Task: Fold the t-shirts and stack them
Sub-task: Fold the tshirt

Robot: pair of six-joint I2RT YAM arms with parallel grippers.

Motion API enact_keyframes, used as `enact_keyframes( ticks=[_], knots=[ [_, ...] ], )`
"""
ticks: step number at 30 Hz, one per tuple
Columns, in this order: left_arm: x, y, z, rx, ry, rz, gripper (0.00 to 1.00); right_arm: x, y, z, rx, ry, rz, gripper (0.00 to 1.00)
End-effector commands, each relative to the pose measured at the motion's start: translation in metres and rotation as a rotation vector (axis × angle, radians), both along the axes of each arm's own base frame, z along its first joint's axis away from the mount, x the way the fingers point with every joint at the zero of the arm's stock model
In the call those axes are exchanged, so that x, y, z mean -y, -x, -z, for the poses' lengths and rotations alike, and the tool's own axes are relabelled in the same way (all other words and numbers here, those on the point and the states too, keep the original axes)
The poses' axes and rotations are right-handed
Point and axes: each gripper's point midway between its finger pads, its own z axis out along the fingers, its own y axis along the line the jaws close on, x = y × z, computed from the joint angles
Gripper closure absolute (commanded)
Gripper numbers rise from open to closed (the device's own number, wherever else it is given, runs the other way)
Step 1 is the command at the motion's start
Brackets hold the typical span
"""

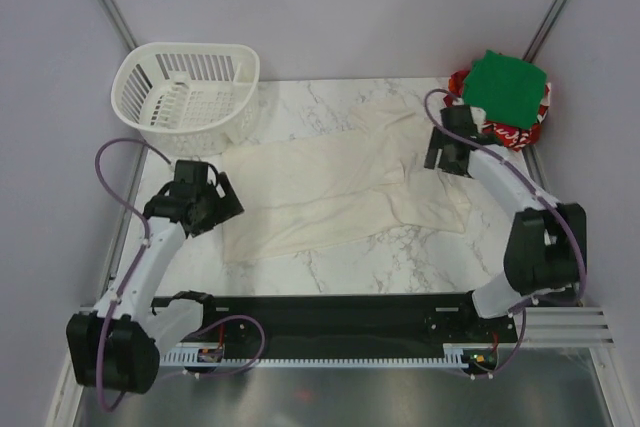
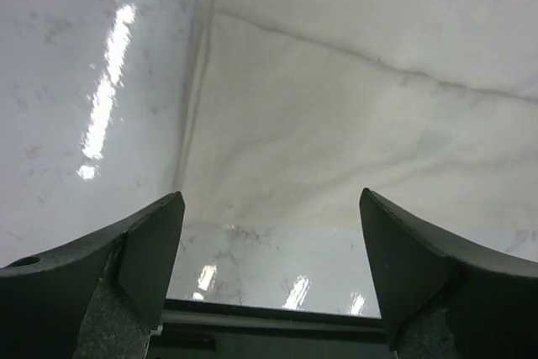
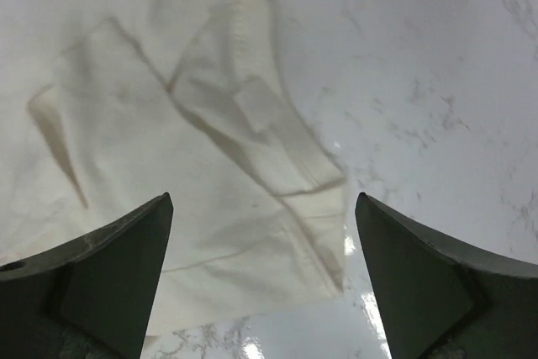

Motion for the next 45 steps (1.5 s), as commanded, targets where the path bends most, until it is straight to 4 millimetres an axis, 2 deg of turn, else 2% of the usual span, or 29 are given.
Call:
enact_keyframes(
  ticks=[1, 3, 5, 8, 9, 10, 14, 15, 16, 19, 21, 24, 25, 26, 28, 29, 31, 32, 33, 34, 35, 37, 38, 40, 41, 43, 45],
  knots=[
    [0.028, 0.028, 0.007, -0.01, 0.111, -0.034, 0.08, 0.007, 0.027, 0.003, 0.087, -0.357, 0.111, 0.02],
    [0.036, 0.033, 0.004, 0.016, 0.167, -0.082, 0.08, 0.02, 0.039, -0.001, 0.115, -0.358, 0.139, 0.02],
    [0.036, 0.043, 0.019, -0.023, 0.179, -0.132, 0.08, 0.024, 0.052, 0.006, 0.104, -0.35, 0.157, 0.02],
    [0.037, 0.056, 0.038, -0.059, 0.152, -0.186, 0.09, 0.018, 0.062, 0.008, 0.105, -0.387, 0.151, 0.02],
    [0.044, 0.063, 0.043, -0.075, 0.151, -0.176, 0.09, 0.014, 0.064, 0.007, 0.11, -0.407, 0.142, 0.02],
    [0.044, 0.07, 0.054, -0.105, 0.141, -0.192, 0.09, 0.009, 0.068, 0.012, 0.097, -0.434, 0.126, 0.02],
    [0.034, 0.087, 0.085, -0.175, 0.056, -0.27, 0.1, -0.007, 0.075, 0.014, 0.087, -0.51, 0.09, 0.02],
    [0.03, 0.088, 0.089, -0.179, 0.038, -0.284, 0.17, -0.008, 0.076, 0.013, 0.092, -0.515, 0.085, 0.02],
    [0.028, 0.086, 0.089, -0.17, 0.026, -0.291, 0.19, -0.008, 0.077, 0.013, 0.093, -0.515, 0.083, 0.02],
    [0.02, 0.073, 0.085, -0.118, -0.026, -0.311, 0.18, -0.01, 0.079, 0.014, 0.091, -0.516, 0.065, 0.02],
    [0.013, 0.069, 0.088, -0.122, -0.083, -0.31, 0.18, -0.009, 0.083, 0.015, 0.088, -0.511, 0.066, 0.02],
    [0.013, 0.057, 0.09, -0.122, -0.125, -0.301, 0.19, 0.0, 0.089, 0.015, 0.093, -0.469, 0.095, 0.02],
    [0.012, 0.054, 0.09, -0.113, -0.133, -0.297, 0.22, 0.005, 0.09, 0.014, 0.098, -0.441, 0.107, 0.02],
    [0.014, 0.044, 0.089, -0.073, -0.125, -0.296, 0.24, 0.019, 0.095, 0.011, 0.111, -0.375, 0.151, 0.02],
    [0.013, 0.038, 0.09, -0.039, -0.127, -0.293, 0.29, 0.029, 0.099, 0.006, 0.121, -0.323, 0.175, 0.02],
    [0.015, 0.03, 0.087, -0.004, -0.115, -0.291, 0.43, 0.034, 0.104, 0.006, 0.114, -0.297, 0.191, 0.02],
    [0.017, 0.024, 0.084, 0.03, -0.098, -0.291, 0.65, 0.038, 0.109, 0.01, 0.107, -0.277, 0.216, 0.02],
    [0.018, 0.021, 0.081, 0.048, -0.092, -0.295, 0.88, 0.037, 0.109, 0.013, 0.103, -0.287, 0.234, 0.02],
    [0.019, 0.017, 0.079, 0.067, -0.085, -0.299, 0.95, 0.036, 0.11, 0.023, 0.07, -0.293, 0.249, 0.02],
    [0.018, 0.015, 0.078, 0.074, -0.089, -0.299, 0.98, 0.034, 0.112, 0.032, 0.04, -0.304, 0.254, 0.02],
    [0.017, 0.013, 0.078, 0.078, -0.093, -0.3, 0.98, 0.032, 0.112, 0.048, -0.013, -0.309, 0.269, 0.02],
    [0.018, 0.01, 0.077, 0.075, -0.084, -0.292, 0.98, 0.032, 0.118, 0.066, -0.076, -0.308, 0.278, 0.03],
    [0.018, 0.009, 0.079, 0.067, -0.086, -0.288, 0.98, 0.031, 0.116, 0.074, -0.085, -0.31, 0.281, 0.08],
    [0.018, 0.008, 0.079, 0.065, -0.084, -0.278, 0.98, 0.032, 0.115, 0.081, -0.069, -0.311, 0.293, 0.16],
    [0.018, 0.009, 0.08, 0.064, -0.08, -0.277, 0.98, 0.035, 0.114, 0.08, -0.054, -0.303, 0.303, 0.24],
    [0.018, 0.01, 0.08, 0.065, -0.071, -0.271, 0.98, 0.04, 0.109, 0.078, -0.033, -0.281, 0.317, 0.35],
    [0.016, 0.01, 0.078, 0.078, -0.069, -0.271, 0.98, 0.045, 0.104, 0.078, -0.031, -0.255, 0.321, 0.39]
  ],
)
